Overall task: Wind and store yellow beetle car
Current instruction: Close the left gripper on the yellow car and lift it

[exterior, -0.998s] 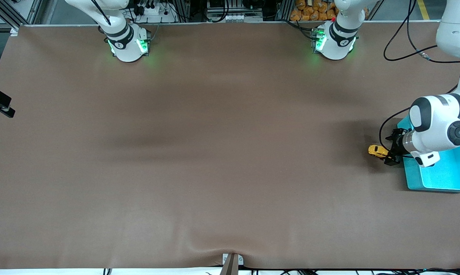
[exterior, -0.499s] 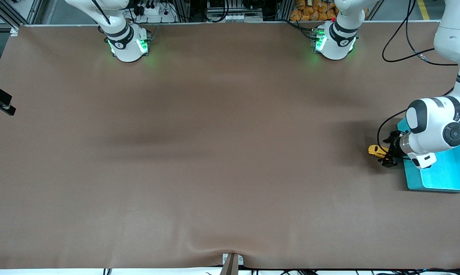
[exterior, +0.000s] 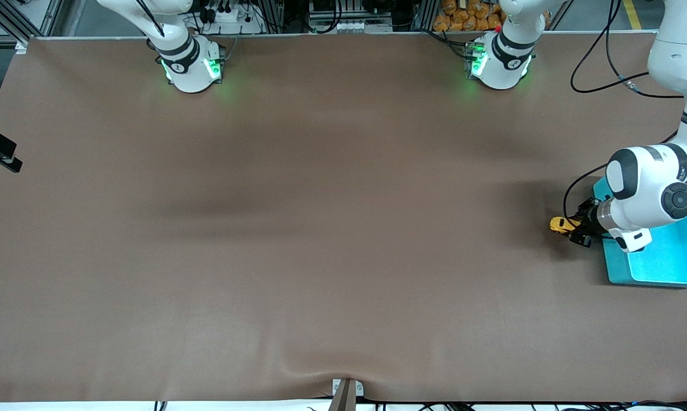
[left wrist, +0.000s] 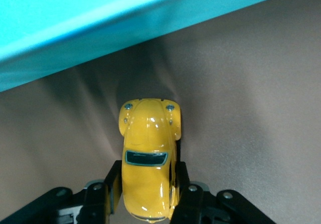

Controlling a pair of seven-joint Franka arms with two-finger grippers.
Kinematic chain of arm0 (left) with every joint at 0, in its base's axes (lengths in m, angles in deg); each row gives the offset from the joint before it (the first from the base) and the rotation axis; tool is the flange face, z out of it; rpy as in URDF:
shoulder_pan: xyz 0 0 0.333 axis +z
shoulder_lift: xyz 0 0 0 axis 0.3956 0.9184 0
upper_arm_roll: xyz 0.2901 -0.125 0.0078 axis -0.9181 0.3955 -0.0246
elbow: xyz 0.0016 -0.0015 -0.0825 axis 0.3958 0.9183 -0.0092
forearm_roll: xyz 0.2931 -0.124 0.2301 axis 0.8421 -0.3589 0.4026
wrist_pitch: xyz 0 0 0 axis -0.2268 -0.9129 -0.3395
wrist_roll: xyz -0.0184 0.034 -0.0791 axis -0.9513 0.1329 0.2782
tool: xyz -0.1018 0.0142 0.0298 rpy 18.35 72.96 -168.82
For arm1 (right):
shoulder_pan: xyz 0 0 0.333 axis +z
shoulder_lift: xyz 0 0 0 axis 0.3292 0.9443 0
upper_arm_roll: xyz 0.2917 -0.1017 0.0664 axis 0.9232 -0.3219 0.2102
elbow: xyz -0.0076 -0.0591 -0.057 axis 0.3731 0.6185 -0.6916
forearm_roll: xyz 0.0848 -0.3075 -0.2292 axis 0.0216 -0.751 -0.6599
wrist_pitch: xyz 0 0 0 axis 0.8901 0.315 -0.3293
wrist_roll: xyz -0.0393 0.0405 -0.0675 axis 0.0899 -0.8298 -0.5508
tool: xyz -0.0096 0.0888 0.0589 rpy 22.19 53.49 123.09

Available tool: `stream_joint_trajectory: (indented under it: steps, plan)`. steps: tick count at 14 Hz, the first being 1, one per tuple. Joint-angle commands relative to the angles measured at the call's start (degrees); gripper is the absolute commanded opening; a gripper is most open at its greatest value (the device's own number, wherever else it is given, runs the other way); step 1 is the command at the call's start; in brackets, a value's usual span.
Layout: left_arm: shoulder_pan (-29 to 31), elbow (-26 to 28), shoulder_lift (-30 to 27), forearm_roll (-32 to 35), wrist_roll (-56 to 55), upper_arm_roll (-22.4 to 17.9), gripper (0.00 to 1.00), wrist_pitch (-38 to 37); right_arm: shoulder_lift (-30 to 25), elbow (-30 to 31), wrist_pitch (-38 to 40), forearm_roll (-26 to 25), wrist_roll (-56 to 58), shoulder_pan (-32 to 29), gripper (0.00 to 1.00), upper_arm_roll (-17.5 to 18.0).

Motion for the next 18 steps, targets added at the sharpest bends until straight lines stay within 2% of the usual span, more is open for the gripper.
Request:
stream_joint_trajectory:
  steps: [1,4,9,12,15,18]
  plan:
    - [-1.1,-0.49,-0.91,1.48,-1.55,0.01,0.0,-0.1,-1.11,0.83,0.2,0.5,-0.55,0.16,1.0,-0.08]
    - [-1.54,-3.56,-1.36,1.48,-1.64,0.28,0.0,-4.21,-0.76,0.92,-0.5,0.77,-0.29,0.25,1.0,0.01]
    - [-4.44,-13.58,-0.92,1.48,-1.64,0.28,0.0,-15.82,-0.67,0.92,-0.59,0.95,-0.55,0.42,1.0,0.1]
    - [-5.06,-16.22,-1.09,1.65,-1.02,0.1,0.0,-17.85,-0.67,0.92,-0.59,1.04,-0.47,0.6,1.0,0.1]
    - [-5.15,-18.85,-1.18,5.69,0.55,0.28,0.0,-21.18,-0.67,0.92,-0.5,2.7,-0.38,0.42,1.0,-0.17]
    - [-4.8,-20.09,-1.44,5.79,6.34,0.37,0.0,-22.43,-0.67,0.92,-0.5,2.79,-0.46,0.42,1.0,-0.17]
